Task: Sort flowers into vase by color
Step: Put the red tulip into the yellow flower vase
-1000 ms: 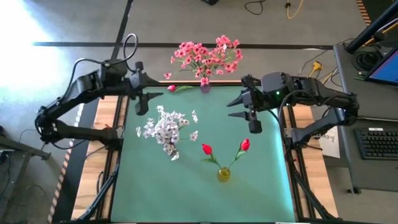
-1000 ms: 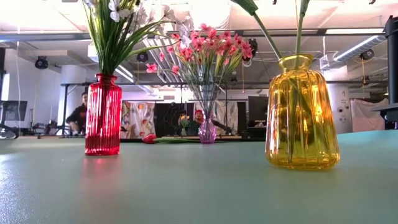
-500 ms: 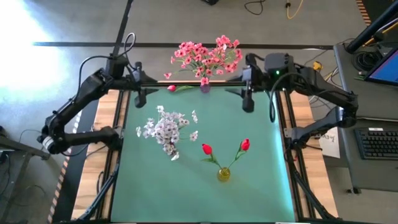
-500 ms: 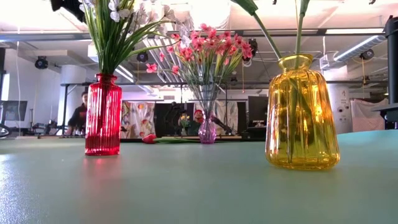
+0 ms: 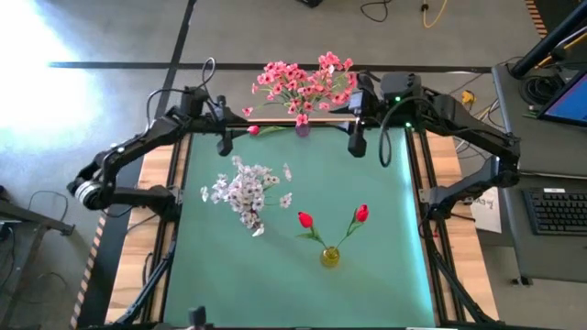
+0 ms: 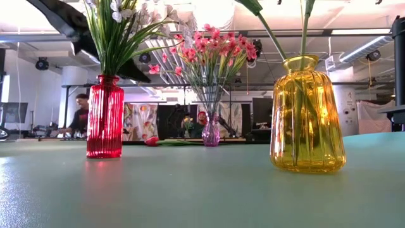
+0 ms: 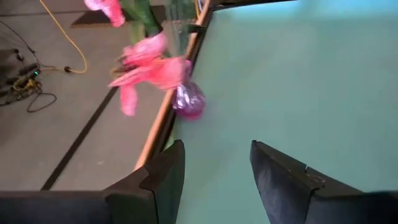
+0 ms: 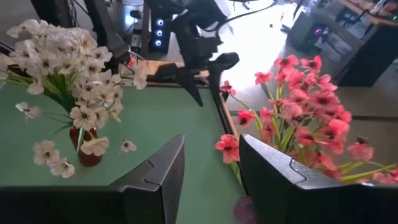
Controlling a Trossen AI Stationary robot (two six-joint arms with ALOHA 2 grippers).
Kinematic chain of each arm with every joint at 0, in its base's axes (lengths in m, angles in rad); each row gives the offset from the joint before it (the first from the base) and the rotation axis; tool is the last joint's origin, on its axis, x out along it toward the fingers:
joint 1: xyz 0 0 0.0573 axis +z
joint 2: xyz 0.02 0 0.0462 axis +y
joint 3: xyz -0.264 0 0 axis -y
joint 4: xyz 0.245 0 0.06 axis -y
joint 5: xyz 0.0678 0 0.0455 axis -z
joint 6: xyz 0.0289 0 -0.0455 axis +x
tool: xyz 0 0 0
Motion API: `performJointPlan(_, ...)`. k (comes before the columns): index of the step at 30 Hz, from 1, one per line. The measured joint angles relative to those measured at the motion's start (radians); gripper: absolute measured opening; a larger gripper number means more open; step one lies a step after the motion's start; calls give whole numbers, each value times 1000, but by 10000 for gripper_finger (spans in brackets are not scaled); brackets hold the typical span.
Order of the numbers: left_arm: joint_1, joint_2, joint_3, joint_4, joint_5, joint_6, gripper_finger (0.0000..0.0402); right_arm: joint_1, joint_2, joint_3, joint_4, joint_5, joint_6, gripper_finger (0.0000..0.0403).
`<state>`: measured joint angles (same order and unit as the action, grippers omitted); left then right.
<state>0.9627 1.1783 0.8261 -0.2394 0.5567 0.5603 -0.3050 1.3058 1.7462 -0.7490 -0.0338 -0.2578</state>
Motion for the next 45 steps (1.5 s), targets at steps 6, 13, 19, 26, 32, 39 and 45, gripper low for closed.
performJointPlan(6,42,140,-8,93,57,49,168,-3,30,0,-1,0,6,146)
performJointPlan(13,142,288,26,138,245,71,149,-3,39,0,-1,0,25,146)
performJointPlan(19,168,403,70,147,242,59,133,-3,39,0,103,3,17,146)
performJointPlan(26,167,471,116,143,245,44,130,-8,18,0,306,12,-2,146)
performJointPlan(32,154,478,115,143,247,53,139,-8,-10,0,306,12,5,146)
performJointPlan(39,134,478,109,142,247,66,199,-8,-7,0,268,11,12,146)
performJointPlan(45,81,478,107,143,193,100,258,-8,-1,0,257,10,14,146)
